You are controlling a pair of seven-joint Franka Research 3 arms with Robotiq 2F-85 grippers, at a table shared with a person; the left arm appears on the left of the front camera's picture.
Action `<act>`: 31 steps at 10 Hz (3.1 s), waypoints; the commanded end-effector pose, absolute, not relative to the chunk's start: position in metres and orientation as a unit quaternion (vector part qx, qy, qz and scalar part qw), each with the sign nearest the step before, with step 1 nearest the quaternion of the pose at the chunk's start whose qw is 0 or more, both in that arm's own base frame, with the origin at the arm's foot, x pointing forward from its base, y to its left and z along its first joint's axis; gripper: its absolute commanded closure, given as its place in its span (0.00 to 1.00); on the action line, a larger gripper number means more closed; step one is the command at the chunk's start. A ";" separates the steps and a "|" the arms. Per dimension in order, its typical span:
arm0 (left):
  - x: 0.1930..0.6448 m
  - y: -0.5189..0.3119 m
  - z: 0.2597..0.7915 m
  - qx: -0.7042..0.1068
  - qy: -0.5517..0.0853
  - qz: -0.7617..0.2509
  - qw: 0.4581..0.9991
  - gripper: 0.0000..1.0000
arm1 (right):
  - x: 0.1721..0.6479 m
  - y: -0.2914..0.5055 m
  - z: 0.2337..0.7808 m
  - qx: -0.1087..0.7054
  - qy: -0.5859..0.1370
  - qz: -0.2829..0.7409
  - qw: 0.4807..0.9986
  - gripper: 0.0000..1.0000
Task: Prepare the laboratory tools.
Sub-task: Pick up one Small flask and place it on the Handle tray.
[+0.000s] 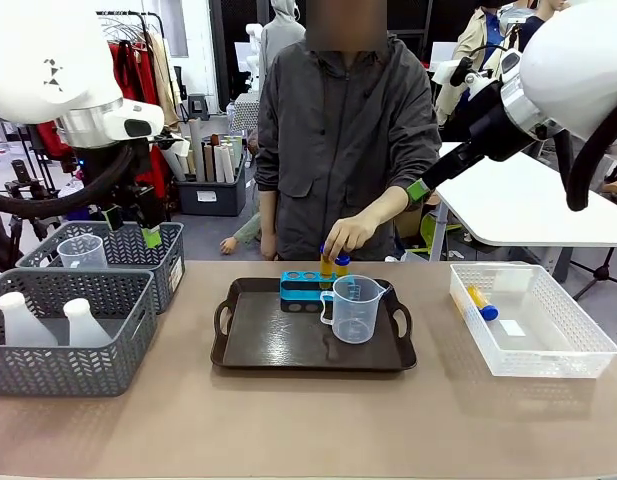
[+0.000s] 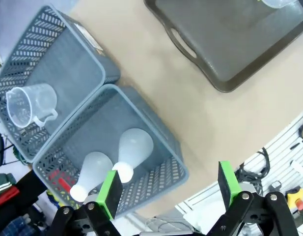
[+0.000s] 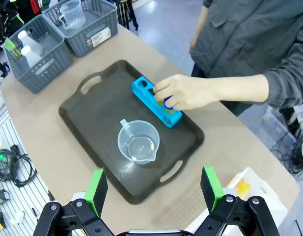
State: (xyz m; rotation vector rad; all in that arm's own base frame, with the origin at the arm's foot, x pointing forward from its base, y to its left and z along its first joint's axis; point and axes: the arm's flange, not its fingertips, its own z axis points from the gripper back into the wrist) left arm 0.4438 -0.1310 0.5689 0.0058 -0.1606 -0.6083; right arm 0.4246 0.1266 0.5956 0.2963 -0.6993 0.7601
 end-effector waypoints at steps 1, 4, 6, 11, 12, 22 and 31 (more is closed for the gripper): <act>0.449 -0.104 0.566 -0.011 -0.076 -0.245 0.966 0.00 | 0.424 0.128 0.598 0.147 -0.331 0.355 0.862 0.00; 0.433 -0.038 0.555 -0.018 -0.109 -0.133 0.985 0.00 | 0.424 0.128 0.598 0.147 -0.331 0.355 0.862 0.00; 0.435 0.017 0.542 -0.024 -0.115 -0.086 0.989 0.00 | 0.424 0.128 0.598 0.147 -0.331 0.355 0.862 0.00; 0.456 0.090 0.486 -0.021 -0.046 -0.087 0.995 0.00 | 0.424 0.128 0.598 0.147 -0.331 0.355 0.862 0.00; 0.456 0.094 0.478 -0.023 -0.040 -0.083 0.996 0.00 | 0.424 0.128 0.598 0.147 -0.331 0.355 0.862 0.00; 0.471 0.112 0.440 -0.014 -0.030 -0.050 0.998 0.00 | 0.424 0.128 0.598 0.147 -0.331 0.355 0.862 0.00; 0.475 0.116 0.438 -0.007 -0.023 -0.037 0.999 1.00 | 0.424 0.128 0.598 0.147 -0.331 0.355 0.862 0.00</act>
